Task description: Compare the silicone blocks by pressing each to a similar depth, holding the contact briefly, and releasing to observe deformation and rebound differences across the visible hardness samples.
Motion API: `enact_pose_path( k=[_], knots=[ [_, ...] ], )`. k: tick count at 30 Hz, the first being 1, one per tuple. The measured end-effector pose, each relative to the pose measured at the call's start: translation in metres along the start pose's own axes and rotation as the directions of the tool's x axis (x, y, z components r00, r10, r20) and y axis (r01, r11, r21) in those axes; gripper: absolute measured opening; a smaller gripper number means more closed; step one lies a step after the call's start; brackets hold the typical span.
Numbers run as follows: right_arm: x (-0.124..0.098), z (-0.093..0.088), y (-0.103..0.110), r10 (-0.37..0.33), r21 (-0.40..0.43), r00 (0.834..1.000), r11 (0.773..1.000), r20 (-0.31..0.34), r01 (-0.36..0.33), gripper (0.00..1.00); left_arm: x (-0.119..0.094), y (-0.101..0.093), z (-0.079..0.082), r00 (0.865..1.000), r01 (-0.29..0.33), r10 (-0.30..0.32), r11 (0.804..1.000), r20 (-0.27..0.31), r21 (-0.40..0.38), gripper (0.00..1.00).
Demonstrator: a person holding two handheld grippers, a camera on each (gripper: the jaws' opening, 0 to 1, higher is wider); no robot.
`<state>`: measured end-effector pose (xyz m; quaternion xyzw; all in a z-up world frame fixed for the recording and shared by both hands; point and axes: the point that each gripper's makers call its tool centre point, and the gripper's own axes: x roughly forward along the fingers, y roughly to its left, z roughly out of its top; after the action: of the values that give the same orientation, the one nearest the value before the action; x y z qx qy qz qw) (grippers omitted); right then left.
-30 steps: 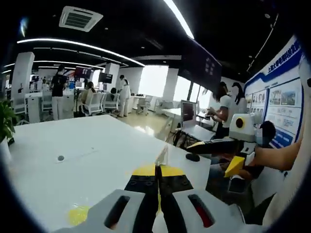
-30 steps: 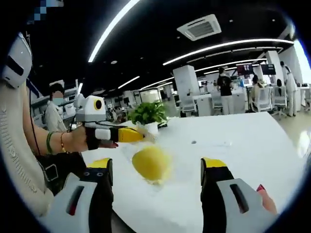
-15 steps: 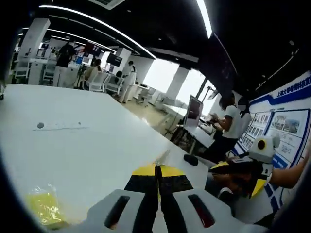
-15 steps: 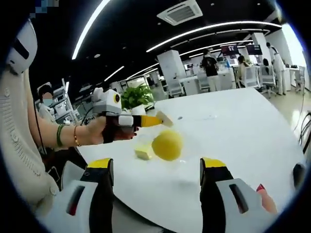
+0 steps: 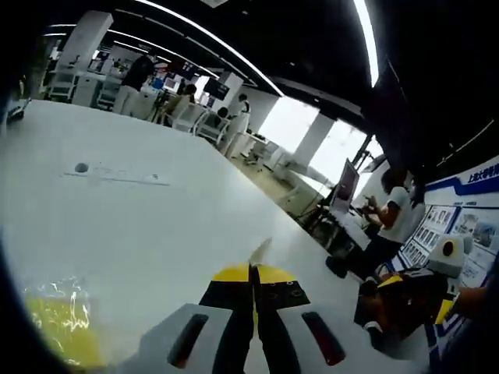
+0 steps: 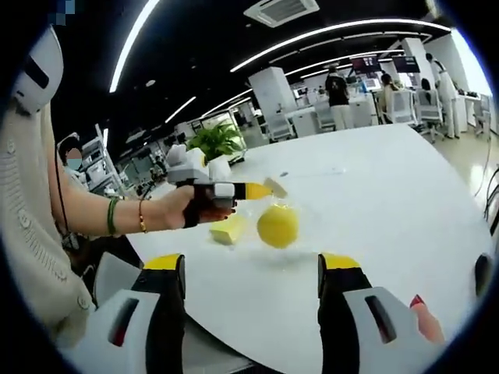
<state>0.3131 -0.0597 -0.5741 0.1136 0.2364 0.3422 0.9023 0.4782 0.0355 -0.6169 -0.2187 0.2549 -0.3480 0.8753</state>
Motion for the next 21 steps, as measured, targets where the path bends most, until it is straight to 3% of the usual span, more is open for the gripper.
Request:
enact_pose_path(
  k=[3,5,8,12,21],
  knots=[
    [0.005,-0.003,-0.006,0.004,0.005,1.000,1.000,-0.016,-0.004,0.63,0.003,0.020,-0.008,0.999,-0.049,0.049,0.999,0.005,-0.017,0.00],
    [0.007,-0.005,-0.011,-0.001,0.005,1.000,1.000,-0.029,0.002,0.63,0.006,0.031,-0.008,0.997,-0.067,0.071,0.990,0.032,-0.126,0.00],
    [0.009,-0.010,-0.015,-0.003,-0.002,0.998,1.000,-0.058,0.003,0.63,0.009,0.048,-0.013,0.991,-0.124,0.130,0.985,0.043,-0.122,0.00],
    [0.012,-0.012,-0.017,0.002,0.010,0.998,1.000,-0.064,-0.002,0.61,0.013,0.066,-0.021,0.980,-0.167,0.190,0.951,0.065,-0.262,0.00],
    [0.015,-0.012,-0.022,0.003,0.021,0.997,1.000,-0.073,-0.001,0.60,0.015,0.083,-0.040,0.961,-0.223,0.267,0.907,0.078,-0.359,0.00]
  ],
)
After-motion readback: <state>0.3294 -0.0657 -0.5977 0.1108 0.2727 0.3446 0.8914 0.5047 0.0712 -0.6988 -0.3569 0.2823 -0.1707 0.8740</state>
